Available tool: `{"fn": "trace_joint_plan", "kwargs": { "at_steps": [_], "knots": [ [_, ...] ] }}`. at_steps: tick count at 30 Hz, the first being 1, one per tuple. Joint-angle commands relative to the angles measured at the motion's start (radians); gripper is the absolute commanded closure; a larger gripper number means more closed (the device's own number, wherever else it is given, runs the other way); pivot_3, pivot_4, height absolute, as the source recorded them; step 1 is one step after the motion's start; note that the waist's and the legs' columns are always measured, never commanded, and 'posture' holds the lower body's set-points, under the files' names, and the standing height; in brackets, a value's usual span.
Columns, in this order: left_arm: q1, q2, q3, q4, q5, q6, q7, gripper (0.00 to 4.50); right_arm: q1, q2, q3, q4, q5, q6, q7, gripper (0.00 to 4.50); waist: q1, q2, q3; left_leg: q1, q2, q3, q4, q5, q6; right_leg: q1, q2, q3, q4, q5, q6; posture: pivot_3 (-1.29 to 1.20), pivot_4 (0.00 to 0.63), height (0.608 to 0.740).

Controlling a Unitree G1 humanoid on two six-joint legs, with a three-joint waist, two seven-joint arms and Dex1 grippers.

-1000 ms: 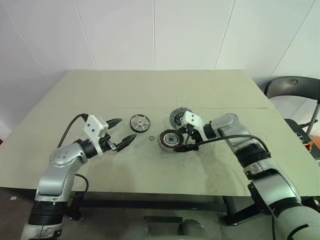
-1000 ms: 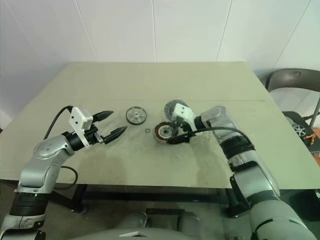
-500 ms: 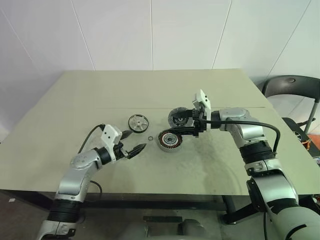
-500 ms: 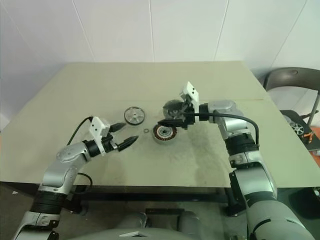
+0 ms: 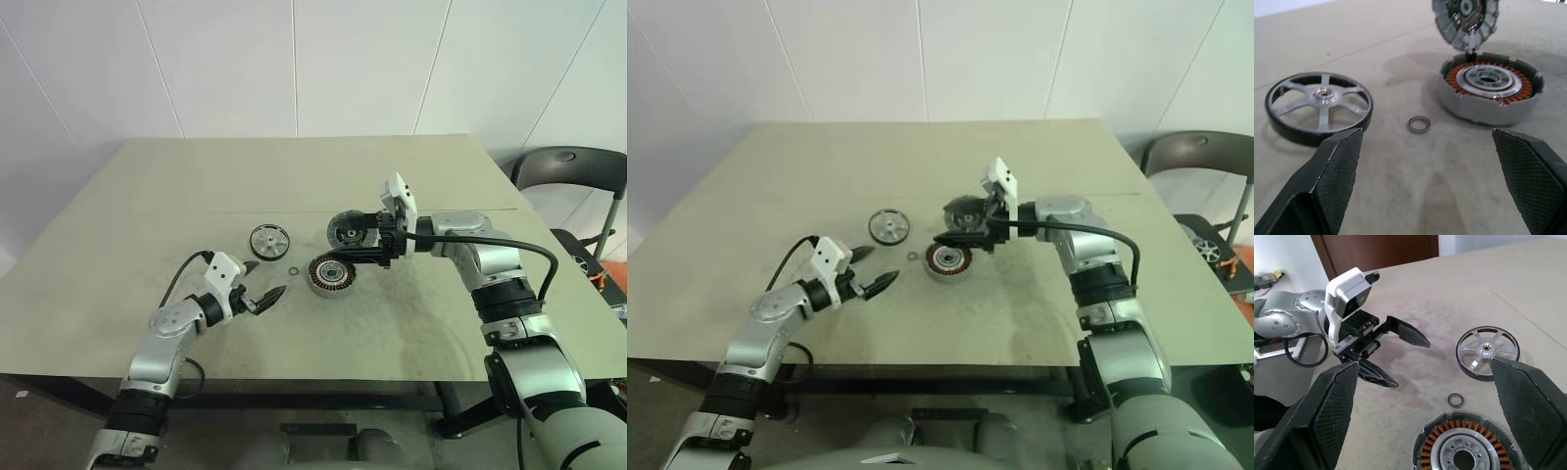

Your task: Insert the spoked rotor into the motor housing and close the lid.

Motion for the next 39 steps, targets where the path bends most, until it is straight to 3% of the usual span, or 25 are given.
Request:
{"fn": "trace_joint_plan", "kwargs": {
  "at_steps": [1,10,17,39],
  "knots": [
    [-0.033,-0.017,0.012,0.003,-0.002,-0.044,0.011,0.00,-0.005,-0.005,-0.022,-0.048,0.028,0.007,-0.001,0.03,0.000,0.000,0.000,0.000,0.000,0.000,0.000,0.000,0.000,0.000,0.000,0.000,0.000,0.000,0.000,0.00,0.000,0.740],
    [-0.083,-0.034,-0.022,0.060,0.039,-0.082,0.010,0.00,0.001,0.002,-0.020,-0.052,0.034,0.007,-0.014,0.03,0.000,0.000,0.000,0.000,0.000,0.000,0.000,0.000,0.000,0.000,0.000,0.000,0.000,0.000,0.000,0.00,0.000,0.740],
    [-0.167,-0.033,-0.058,0.207,0.130,-0.164,0.033,0.00,0.001,0.004,-0.014,-0.060,0.037,0.010,-0.017,0.03,0.000,0.000,0.000,0.000,0.000,0.000,0.001,0.000,0.000,0.000,0.000,0.000,0.000,0.000,0.000,0.00,0.000,0.740],
    [-0.283,-0.120,-0.055,0.436,0.107,-0.177,-0.048,0.00,0.009,0.008,-0.013,-0.093,0.050,0.021,-0.035,0.03,0.000,0.000,0.000,0.000,0.000,0.000,0.001,0.000,0.000,0.000,0.000,0.000,0.000,0.001,0.001,0.00,0.000,0.740]
  ]
}}
